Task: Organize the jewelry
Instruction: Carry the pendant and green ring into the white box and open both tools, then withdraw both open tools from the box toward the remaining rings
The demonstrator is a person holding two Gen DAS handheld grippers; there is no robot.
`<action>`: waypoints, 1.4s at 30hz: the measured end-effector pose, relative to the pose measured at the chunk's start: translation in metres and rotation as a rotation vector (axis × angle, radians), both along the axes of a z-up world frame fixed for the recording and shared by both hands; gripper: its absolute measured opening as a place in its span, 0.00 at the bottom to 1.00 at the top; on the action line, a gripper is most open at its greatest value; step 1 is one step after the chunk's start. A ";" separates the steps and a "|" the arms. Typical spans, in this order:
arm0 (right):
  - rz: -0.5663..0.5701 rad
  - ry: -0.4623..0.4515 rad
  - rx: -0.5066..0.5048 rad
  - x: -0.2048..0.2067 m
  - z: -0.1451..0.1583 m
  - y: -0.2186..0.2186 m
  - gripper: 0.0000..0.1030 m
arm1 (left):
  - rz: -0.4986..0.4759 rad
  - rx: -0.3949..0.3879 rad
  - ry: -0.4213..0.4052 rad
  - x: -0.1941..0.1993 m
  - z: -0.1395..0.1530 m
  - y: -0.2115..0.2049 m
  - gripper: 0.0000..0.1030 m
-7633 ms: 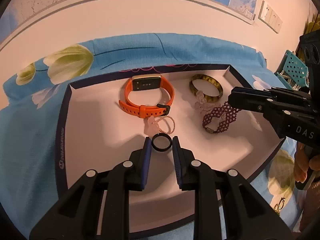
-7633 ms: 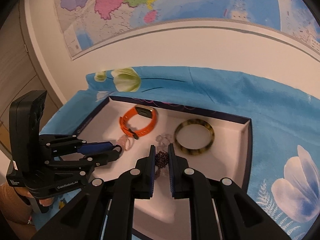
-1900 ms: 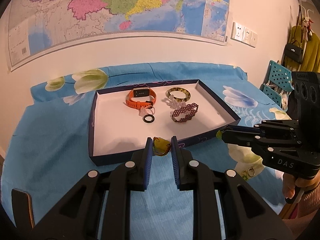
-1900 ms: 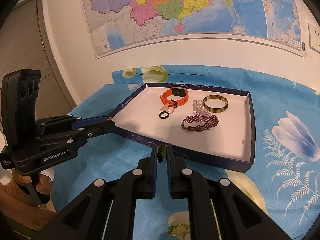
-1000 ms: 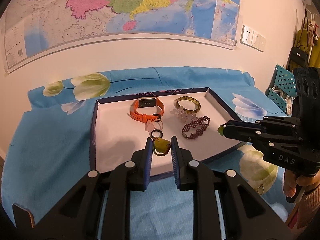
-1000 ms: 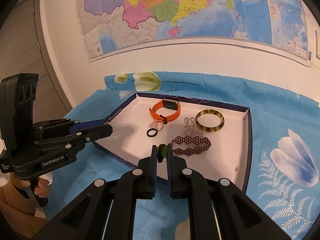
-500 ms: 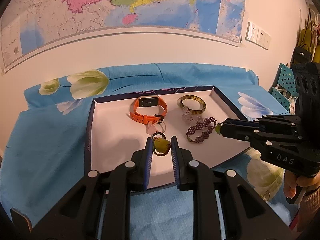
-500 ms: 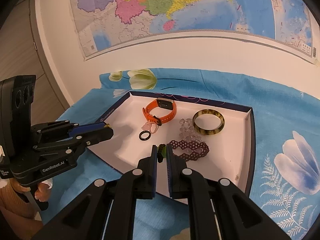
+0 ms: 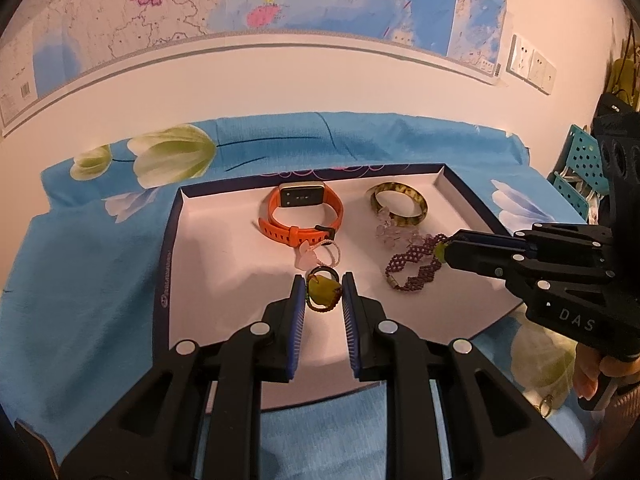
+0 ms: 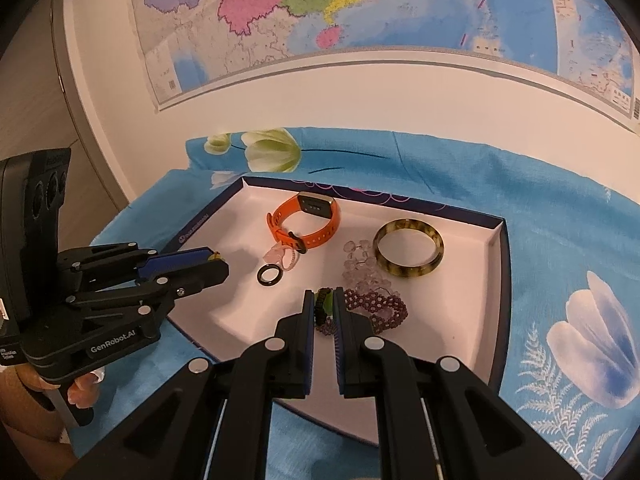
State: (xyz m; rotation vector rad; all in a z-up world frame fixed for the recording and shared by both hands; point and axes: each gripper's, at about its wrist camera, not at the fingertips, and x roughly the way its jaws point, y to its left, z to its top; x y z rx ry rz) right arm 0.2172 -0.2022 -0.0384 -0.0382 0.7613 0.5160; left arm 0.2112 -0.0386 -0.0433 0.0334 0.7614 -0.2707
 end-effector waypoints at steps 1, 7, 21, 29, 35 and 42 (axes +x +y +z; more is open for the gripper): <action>0.000 0.005 -0.002 0.002 -0.001 0.001 0.07 | 0.002 0.002 0.006 0.003 -0.001 0.000 0.18; 0.007 0.028 -0.025 0.012 -0.007 0.006 0.07 | 0.002 0.018 0.040 0.016 -0.011 -0.005 0.18; -0.023 0.078 -0.036 0.023 -0.018 0.009 0.12 | 0.033 -0.007 0.090 0.031 -0.027 -0.001 0.22; -0.055 0.029 0.037 0.005 0.003 -0.013 0.29 | 0.041 -0.026 0.020 0.013 -0.009 0.006 0.44; -0.068 -0.002 0.059 -0.025 0.016 -0.034 0.29 | -0.042 -0.038 -0.040 -0.024 0.009 0.005 0.47; -0.090 0.022 0.034 -0.062 0.001 -0.052 0.30 | -0.207 -0.067 -0.009 -0.077 0.000 -0.015 0.48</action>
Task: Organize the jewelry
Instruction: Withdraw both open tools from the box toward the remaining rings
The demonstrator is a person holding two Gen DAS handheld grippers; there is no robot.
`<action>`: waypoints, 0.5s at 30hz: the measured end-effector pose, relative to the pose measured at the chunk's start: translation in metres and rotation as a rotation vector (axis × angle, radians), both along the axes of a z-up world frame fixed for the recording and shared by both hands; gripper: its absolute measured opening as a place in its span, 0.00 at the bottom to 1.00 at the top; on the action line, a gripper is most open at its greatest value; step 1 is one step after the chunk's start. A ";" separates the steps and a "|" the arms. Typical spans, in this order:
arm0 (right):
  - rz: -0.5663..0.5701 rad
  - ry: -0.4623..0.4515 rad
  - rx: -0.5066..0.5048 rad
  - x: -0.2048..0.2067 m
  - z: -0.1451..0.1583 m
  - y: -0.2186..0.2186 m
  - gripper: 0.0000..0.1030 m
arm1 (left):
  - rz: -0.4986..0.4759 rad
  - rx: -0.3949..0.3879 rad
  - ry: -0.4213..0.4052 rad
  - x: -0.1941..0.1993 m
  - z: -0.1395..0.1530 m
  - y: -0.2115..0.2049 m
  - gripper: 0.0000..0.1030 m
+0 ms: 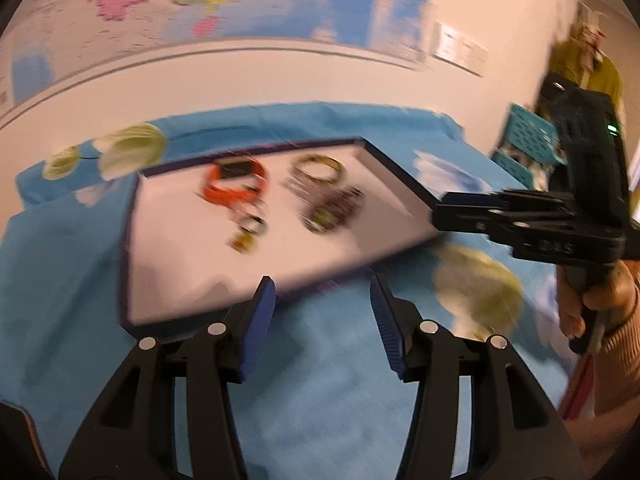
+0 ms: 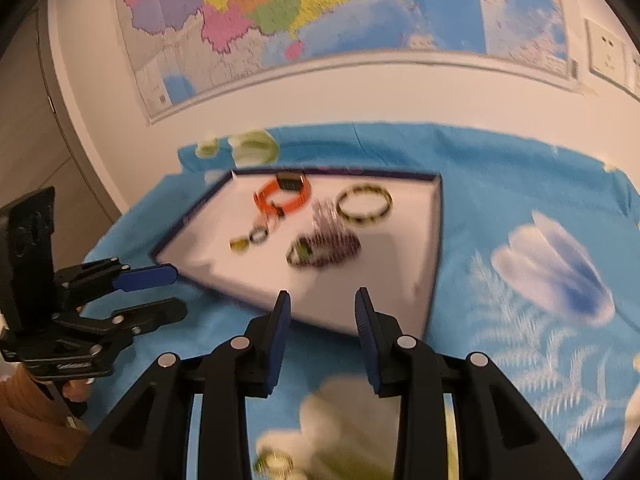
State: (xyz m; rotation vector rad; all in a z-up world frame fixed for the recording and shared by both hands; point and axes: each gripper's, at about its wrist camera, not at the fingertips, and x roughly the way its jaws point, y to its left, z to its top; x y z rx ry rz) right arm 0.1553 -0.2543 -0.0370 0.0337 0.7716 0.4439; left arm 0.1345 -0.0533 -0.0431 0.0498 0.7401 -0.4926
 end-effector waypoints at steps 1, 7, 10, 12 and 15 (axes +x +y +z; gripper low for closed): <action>-0.006 0.014 -0.004 -0.007 -0.006 -0.003 0.30 | -0.025 -0.006 0.009 -0.006 -0.002 -0.004 0.48; -0.058 0.072 -0.003 -0.034 -0.029 -0.022 0.31 | -0.176 -0.001 0.030 -0.038 -0.015 -0.041 0.51; -0.087 0.087 0.012 -0.043 -0.035 -0.032 0.31 | -0.225 0.004 0.049 -0.045 -0.021 -0.057 0.52; -0.103 0.092 0.021 -0.049 -0.038 -0.039 0.34 | -0.250 0.031 0.050 -0.050 -0.026 -0.070 0.50; -0.114 0.091 0.028 -0.054 -0.040 -0.045 0.36 | -0.267 0.056 0.062 -0.051 -0.032 -0.082 0.44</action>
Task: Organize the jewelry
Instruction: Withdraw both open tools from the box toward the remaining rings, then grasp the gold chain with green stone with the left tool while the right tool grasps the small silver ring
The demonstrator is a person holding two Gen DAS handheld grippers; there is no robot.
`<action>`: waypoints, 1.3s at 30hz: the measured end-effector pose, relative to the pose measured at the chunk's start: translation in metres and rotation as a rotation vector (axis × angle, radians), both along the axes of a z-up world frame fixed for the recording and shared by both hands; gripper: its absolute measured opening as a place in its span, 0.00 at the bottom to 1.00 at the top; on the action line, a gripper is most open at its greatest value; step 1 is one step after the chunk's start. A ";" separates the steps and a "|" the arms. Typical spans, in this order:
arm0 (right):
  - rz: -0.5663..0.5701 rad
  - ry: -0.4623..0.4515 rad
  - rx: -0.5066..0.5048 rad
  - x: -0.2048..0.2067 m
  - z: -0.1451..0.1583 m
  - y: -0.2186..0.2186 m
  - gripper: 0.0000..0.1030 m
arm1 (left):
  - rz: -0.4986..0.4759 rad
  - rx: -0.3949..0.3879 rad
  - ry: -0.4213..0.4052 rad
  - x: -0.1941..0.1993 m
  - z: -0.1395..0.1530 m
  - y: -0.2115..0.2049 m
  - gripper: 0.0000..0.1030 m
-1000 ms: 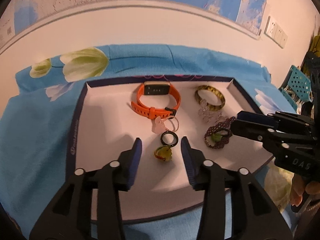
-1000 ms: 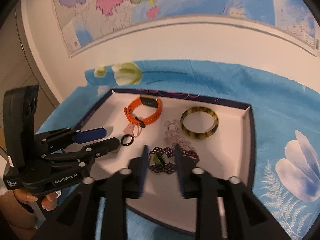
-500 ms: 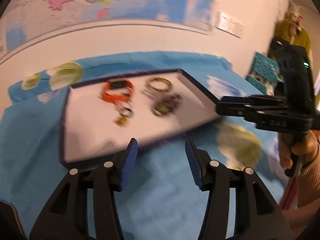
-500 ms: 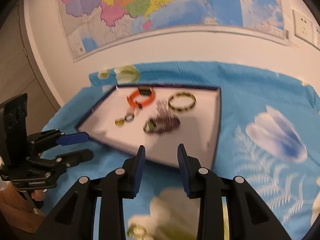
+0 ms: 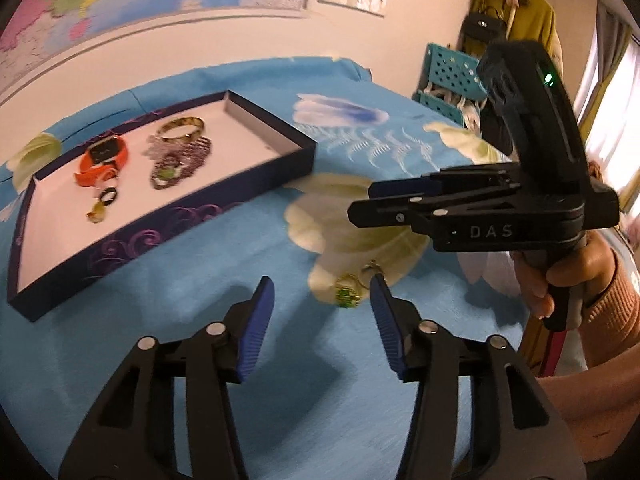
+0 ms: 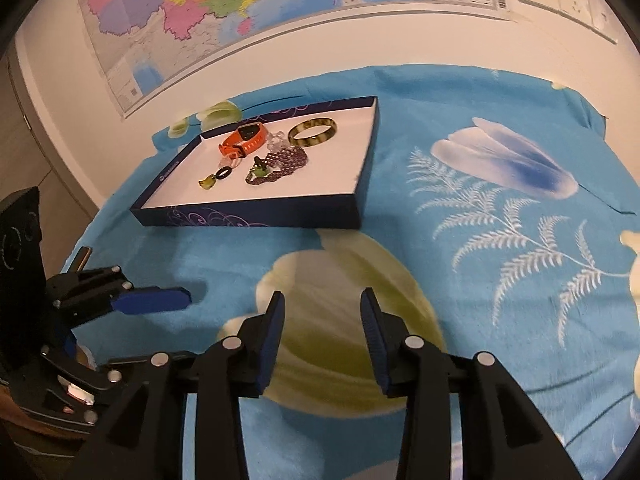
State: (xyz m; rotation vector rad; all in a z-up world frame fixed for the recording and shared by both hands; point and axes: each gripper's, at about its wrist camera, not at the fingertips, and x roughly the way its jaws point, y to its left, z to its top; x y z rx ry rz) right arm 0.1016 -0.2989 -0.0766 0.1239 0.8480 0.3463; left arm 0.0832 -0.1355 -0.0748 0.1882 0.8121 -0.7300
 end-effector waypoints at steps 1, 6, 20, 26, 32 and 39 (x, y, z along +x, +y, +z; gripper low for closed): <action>-0.003 -0.001 0.005 -0.001 0.000 -0.002 0.36 | -0.004 0.012 0.003 0.000 -0.002 -0.004 0.42; 0.004 -0.003 0.020 -0.004 -0.001 -0.003 0.36 | 0.002 0.051 0.021 0.006 -0.010 -0.015 0.34; 0.116 -0.025 -0.042 -0.028 -0.006 0.025 0.36 | 0.110 0.051 0.005 0.009 -0.005 0.007 0.12; 0.141 -0.041 -0.117 -0.037 -0.008 0.044 0.37 | 0.198 0.028 0.006 0.014 0.001 0.036 0.12; 0.136 -0.079 -0.215 -0.044 -0.010 0.053 0.22 | 0.243 0.008 0.012 0.019 0.003 0.054 0.12; 0.121 -0.087 -0.212 -0.044 -0.009 0.055 0.19 | 0.267 -0.002 0.009 0.020 0.003 0.063 0.12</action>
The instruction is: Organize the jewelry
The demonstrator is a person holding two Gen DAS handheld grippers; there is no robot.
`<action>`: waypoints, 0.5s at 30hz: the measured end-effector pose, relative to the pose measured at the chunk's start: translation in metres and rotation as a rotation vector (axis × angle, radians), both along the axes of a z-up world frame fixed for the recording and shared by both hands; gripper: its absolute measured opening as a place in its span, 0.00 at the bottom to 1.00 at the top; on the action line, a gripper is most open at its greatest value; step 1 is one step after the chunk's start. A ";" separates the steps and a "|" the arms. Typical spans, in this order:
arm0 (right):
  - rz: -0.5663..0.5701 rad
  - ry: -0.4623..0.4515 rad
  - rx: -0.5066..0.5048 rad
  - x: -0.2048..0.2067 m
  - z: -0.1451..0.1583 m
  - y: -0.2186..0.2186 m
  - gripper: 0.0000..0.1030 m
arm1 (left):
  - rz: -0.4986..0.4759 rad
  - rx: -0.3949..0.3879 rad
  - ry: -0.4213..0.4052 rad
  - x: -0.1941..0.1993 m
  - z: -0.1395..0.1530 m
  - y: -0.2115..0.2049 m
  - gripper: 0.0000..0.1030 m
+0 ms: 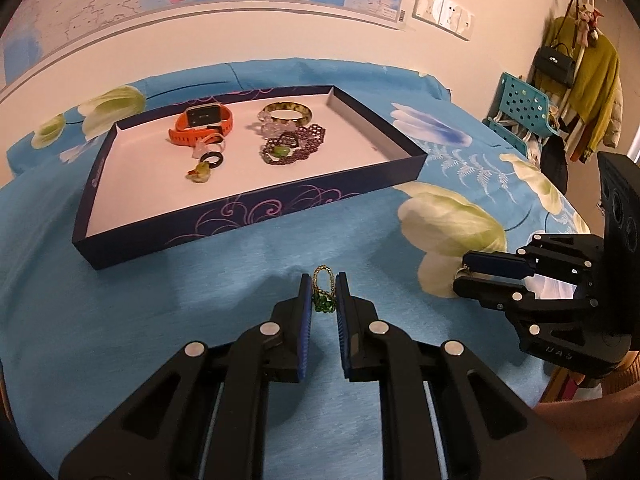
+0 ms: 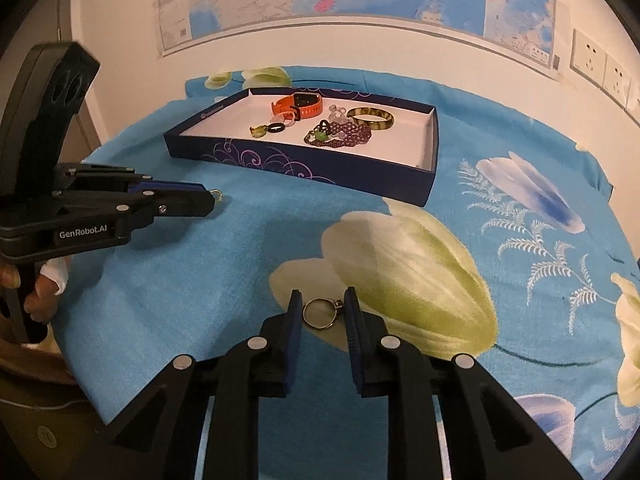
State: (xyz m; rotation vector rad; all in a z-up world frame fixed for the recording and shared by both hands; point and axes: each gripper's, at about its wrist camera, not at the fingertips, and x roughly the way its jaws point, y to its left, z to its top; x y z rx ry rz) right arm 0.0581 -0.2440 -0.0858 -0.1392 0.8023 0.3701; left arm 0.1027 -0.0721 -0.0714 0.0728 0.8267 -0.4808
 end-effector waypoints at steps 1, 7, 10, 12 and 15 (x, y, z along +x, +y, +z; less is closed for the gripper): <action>-0.004 0.001 0.010 0.001 0.001 -0.001 0.19 | 0.006 -0.001 -0.001 0.000 0.001 0.002 0.12; -0.002 -0.021 0.066 0.005 0.014 0.000 0.19 | 0.032 -0.010 -0.023 -0.001 0.008 0.012 0.12; 0.009 -0.035 0.086 0.008 0.020 0.003 0.19 | 0.040 -0.016 -0.037 0.000 0.014 0.017 0.12; 0.018 -0.045 0.099 0.010 0.025 0.006 0.19 | 0.046 -0.013 -0.051 -0.001 0.018 0.018 0.12; 0.027 -0.057 0.111 0.013 0.030 0.010 0.19 | 0.052 -0.009 -0.068 -0.001 0.023 0.020 0.12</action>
